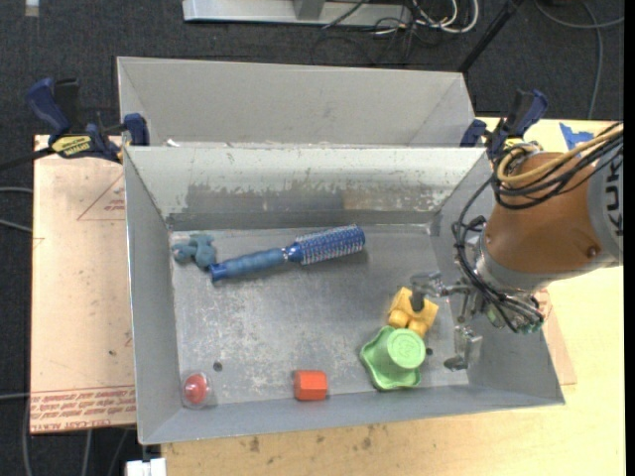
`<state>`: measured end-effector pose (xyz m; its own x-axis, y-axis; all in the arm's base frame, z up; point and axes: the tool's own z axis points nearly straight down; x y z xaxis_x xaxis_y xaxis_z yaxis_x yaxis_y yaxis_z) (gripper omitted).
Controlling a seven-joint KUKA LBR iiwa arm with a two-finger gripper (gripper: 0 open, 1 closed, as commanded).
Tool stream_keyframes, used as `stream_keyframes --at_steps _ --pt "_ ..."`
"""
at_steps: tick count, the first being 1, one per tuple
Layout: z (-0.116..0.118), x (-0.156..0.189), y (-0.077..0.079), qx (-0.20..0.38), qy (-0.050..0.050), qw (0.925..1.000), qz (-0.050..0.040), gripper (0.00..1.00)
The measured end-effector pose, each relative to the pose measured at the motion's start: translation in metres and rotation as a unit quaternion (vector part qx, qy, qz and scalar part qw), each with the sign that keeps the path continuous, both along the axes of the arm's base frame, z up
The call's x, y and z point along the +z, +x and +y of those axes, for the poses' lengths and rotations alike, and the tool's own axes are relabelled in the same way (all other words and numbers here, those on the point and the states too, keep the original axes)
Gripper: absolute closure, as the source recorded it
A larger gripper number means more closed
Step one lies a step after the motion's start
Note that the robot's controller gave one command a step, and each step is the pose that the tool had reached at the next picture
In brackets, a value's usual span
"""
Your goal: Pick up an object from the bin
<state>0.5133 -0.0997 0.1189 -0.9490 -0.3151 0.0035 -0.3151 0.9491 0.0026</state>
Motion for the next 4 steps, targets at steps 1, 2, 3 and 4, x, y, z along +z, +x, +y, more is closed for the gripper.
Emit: stream_keyframes --at_steps 1,2,3,4 --pt "0.035 -0.05 0.014 0.188 0.001 0.9821 -0.0024 0.0" --pt "0.034 -0.049 0.015 0.188 0.0 0.9821 -0.0033 1.0" --pt "0.034 -0.049 0.015 0.189 0.0 0.982 -0.0028 0.0" --pt "-0.034 -0.027 0.054 0.174 -0.003 0.9848 -0.0067 0.0"
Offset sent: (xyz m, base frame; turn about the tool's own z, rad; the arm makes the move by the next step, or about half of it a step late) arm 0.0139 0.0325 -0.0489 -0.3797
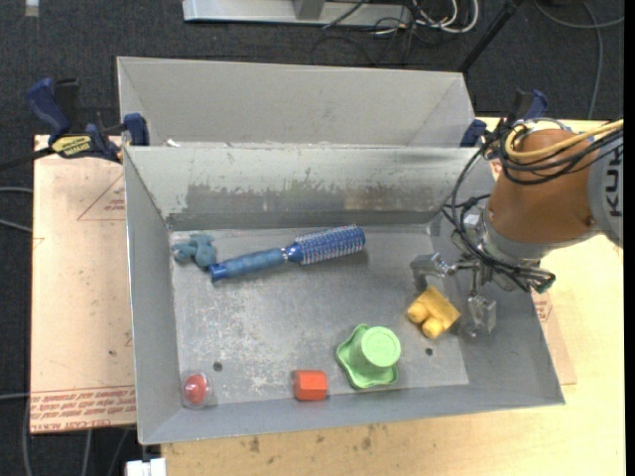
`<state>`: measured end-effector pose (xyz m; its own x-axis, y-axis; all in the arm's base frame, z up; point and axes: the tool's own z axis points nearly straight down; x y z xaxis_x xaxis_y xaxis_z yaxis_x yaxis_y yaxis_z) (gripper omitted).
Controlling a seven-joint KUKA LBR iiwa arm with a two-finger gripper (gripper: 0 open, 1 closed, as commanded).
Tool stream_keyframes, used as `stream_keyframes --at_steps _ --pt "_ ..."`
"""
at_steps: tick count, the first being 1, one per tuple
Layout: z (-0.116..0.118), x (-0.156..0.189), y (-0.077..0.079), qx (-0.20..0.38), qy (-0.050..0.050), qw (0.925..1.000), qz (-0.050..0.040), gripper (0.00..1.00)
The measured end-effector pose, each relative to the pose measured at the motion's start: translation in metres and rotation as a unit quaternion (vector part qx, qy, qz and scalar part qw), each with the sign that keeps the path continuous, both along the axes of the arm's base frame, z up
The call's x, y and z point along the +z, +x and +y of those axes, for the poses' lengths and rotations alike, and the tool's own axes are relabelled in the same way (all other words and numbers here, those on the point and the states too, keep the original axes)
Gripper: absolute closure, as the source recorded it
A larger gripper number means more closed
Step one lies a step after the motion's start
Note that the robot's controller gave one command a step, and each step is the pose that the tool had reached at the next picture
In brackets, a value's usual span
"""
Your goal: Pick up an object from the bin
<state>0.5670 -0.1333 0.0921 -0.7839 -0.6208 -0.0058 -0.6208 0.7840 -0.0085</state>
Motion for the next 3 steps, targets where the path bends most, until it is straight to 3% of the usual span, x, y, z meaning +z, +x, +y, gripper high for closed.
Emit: stream_keyframes --at_steps 1,2,3 --pt "-0.002 -0.023 -0.008 -0.05 0.003 0.9987 0.0045 0.0" --pt "-0.002 -0.022 -0.008 -0.05 0.003 0.9987 0.0042 1.0" --pt "-0.007 0.109 -0.004 -0.042 0.001 0.9991 -0.0012 1.0"
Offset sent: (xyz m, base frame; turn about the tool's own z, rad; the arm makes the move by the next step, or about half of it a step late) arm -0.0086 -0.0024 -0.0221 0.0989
